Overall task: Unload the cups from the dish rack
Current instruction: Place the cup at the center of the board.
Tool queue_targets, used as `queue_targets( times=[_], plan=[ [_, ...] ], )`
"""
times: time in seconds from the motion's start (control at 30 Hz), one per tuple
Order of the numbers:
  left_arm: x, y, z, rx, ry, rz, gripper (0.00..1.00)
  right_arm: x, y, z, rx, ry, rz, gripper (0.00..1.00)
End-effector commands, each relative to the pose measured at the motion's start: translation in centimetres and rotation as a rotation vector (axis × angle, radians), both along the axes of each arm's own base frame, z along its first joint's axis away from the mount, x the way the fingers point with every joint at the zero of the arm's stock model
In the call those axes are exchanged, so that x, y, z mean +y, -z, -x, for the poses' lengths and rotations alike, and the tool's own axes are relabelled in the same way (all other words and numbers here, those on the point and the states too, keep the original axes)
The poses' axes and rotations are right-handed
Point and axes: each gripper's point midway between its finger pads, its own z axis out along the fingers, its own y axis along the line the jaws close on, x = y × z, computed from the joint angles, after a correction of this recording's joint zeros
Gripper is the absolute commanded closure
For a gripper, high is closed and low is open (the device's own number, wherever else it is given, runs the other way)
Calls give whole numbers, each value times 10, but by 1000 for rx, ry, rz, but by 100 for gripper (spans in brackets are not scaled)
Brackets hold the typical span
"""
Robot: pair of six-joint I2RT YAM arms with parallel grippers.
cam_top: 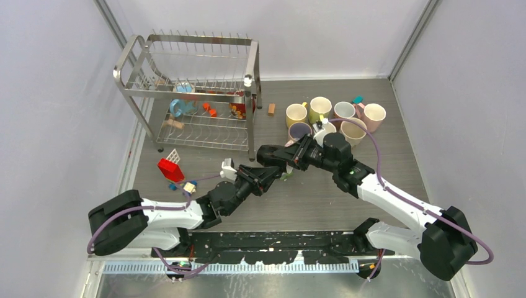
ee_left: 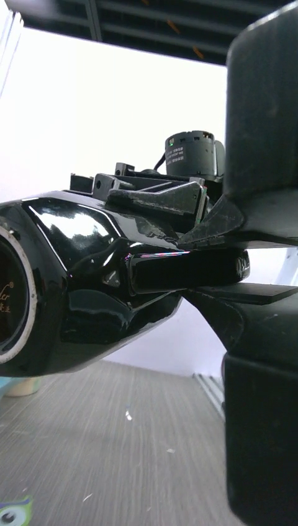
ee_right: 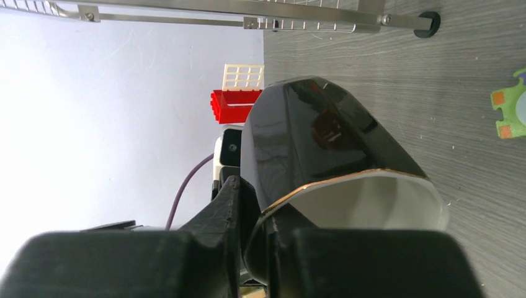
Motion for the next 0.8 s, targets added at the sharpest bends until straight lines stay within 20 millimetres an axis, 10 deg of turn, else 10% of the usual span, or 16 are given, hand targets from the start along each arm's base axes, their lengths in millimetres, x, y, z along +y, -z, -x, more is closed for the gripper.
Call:
queue_targets(
  times=[0.0,0.4,0.77],
  plan=[
    [-1,-36,4,-59,35,152,95,-5,-30,-9,-104,51,-15,94],
    [2,16,21,7,183,-137,24,-29,-32,-10,-121,111,184,99],
    [64,-2,15,-177,221,-543,0,-86,-9,1,-36,193,550,99]
  ],
)
